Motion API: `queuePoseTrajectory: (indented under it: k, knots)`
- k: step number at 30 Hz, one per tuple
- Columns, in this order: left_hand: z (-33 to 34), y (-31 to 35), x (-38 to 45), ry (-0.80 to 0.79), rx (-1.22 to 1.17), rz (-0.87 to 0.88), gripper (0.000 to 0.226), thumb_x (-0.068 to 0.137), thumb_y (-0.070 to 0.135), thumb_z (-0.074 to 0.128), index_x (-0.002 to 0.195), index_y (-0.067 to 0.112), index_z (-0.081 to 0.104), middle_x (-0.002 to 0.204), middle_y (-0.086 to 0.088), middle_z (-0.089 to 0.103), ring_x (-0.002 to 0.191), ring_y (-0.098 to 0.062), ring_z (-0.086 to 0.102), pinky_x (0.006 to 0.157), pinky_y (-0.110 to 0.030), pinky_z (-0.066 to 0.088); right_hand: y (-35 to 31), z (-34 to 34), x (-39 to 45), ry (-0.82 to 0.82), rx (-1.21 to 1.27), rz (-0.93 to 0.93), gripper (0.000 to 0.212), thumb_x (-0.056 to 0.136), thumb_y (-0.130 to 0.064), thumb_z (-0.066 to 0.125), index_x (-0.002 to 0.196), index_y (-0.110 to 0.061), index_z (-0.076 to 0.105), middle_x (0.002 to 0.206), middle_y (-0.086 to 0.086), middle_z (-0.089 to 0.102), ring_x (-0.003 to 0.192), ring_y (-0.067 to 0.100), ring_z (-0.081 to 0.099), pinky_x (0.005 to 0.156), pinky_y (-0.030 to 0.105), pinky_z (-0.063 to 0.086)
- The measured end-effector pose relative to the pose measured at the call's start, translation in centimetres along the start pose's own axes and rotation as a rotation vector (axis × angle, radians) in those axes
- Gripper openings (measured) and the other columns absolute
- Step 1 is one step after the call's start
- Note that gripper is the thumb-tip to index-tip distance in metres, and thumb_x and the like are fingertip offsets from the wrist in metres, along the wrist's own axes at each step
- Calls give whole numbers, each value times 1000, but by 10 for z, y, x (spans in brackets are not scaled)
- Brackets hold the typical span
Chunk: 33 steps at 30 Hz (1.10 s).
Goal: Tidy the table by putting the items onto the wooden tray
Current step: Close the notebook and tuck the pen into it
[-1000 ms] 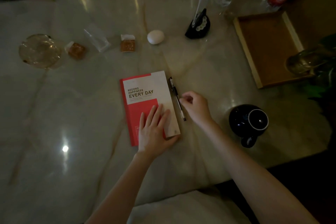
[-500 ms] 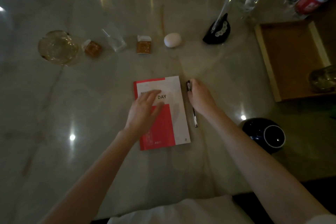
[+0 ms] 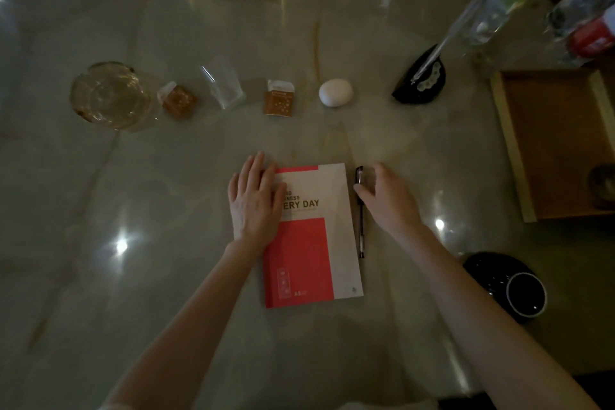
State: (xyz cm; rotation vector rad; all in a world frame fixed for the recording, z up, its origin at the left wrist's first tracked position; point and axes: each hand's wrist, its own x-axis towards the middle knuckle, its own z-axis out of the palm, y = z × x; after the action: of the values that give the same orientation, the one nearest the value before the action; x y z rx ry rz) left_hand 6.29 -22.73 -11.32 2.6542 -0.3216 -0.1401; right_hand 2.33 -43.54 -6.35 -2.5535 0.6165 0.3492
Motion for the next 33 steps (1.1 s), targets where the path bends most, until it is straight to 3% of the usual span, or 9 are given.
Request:
queuePoseTrajectory:
  k: [5, 10, 14, 17, 20, 22, 26, 29, 33]
  knots:
    - [3, -1, 2, 28, -24, 0, 47, 92, 38, 28, 122, 11, 51, 142, -10, 41, 134, -24, 26, 108, -39, 13, -3, 2, 6, -7, -31, -51, 33, 90, -20, 51, 120, -9, 47, 102, 16, 66, 91, 33, 62, 75, 40, 52]
    - [1, -1, 1, 54, -77, -4, 45, 91, 37, 31, 121, 10, 52, 139, -10, 44, 132, -25, 31, 108, -41, 16, -5, -4, 15, -22, 109, -14, 30, 88, -17, 55, 116, -9, 48, 95, 10, 64, 82, 28, 62, 69, 33, 48]
    - [1, -2, 1, 68, -133, -10, 44, 91, 38, 33, 120, 10, 52, 137, -9, 46, 130, -25, 33, 107, -37, 18, -7, -24, 28, 21, 630, 88, 24, 86, -11, 58, 107, -14, 48, 75, 0, 56, 63, 20, 61, 62, 41, 56]
    - [0, -2, 0, 88, -169, -9, 43, 90, 38, 36, 119, 11, 52, 134, -10, 48, 127, -23, 34, 106, -34, 17, -20, -42, 44, 38, 1069, 197, 18, 86, -7, 57, 100, -16, 49, 79, 1, 58, 62, 9, 61, 52, 25, 55]
    - [-1, -1, 0, 120, -195, 8, 39, 90, 37, 39, 118, 13, 50, 131, -11, 50, 123, -21, 35, 104, -33, 18, -45, -45, 61, 52, 1309, 188, 15, 87, -6, 55, 98, -14, 47, 82, 1, 58, 62, 10, 62, 58, 25, 55]
    - [-1, -1, 1, 133, -208, 13, 35, 89, 36, 40, 116, 15, 49, 131, -12, 50, 122, -21, 35, 103, -34, 20, -63, -36, 70, 101, 1301, 139, 19, 89, -5, 53, 102, -12, 42, 89, -2, 55, 67, 12, 64, 64, 26, 57]
    - [-2, -2, 1, 146, -239, 9, 32, 88, 38, 41, 113, 20, 46, 133, -11, 48, 120, -20, 36, 103, -34, 20, -91, -10, 79, 135, 1193, 63, 25, 88, -8, 55, 108, -12, 39, 97, -8, 51, 95, 31, 63, 76, 36, 57]
    - [-2, -2, 1, 146, -251, 12, 33, 88, 41, 40, 112, 19, 47, 133, -12, 48, 120, -20, 36, 104, -35, 19, -100, 5, 81, 53, 1047, 37, 29, 89, -8, 55, 114, -8, 42, 94, -4, 54, 93, 28, 64, 76, 36, 58]
    - [-1, -3, 2, 142, -256, 14, 37, 90, 46, 35, 114, 20, 45, 133, -11, 47, 121, -19, 36, 104, -33, 18, -108, 18, 84, -39, 900, -23, 41, 88, -6, 55, 125, -8, 37, 92, 1, 57, 81, 25, 65, 65, 30, 58]
